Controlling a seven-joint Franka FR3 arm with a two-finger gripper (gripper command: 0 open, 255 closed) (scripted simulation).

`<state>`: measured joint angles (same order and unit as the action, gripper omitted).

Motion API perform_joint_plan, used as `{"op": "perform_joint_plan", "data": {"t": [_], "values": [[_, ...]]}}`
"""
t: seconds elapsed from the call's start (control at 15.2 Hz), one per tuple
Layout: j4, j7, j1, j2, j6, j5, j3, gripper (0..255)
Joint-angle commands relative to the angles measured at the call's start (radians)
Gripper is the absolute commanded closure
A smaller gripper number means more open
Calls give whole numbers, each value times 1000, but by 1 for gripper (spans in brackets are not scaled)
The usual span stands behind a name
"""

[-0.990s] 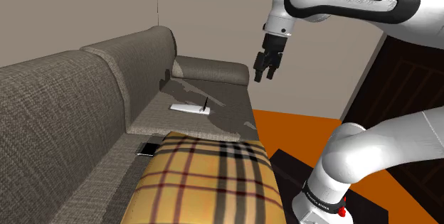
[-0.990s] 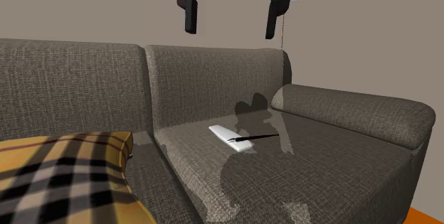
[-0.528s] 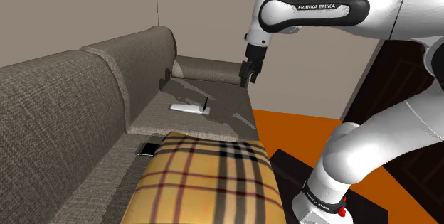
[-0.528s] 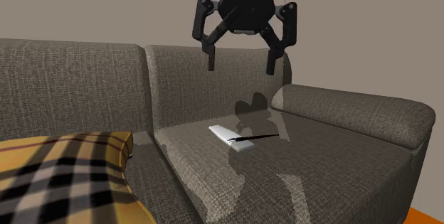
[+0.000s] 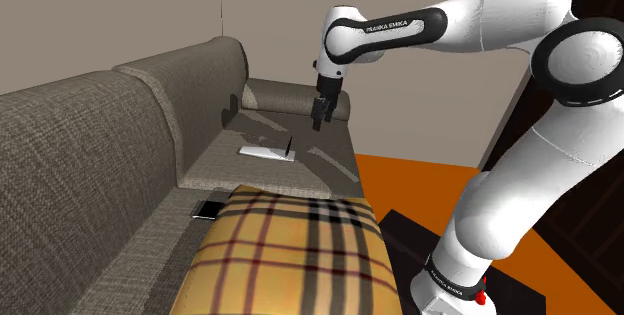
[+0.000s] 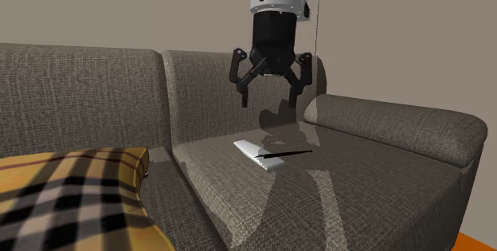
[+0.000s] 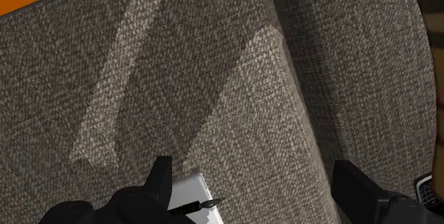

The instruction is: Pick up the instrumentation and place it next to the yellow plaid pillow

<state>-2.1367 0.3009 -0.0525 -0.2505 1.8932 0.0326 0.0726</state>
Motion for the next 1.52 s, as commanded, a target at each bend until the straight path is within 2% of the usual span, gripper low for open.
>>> {"op": "perform_joint_plan", "data": {"t": [0.0, 0.59, 1.19, 1.45], "values": [[32, 46, -4, 73, 40, -1, 6, 0], [267, 202, -25, 409, 139, 0, -8, 0], [592, 318, -39, 742, 150, -21, -42, 0], [568, 319, -39, 762, 194, -21, -42, 0]]}}
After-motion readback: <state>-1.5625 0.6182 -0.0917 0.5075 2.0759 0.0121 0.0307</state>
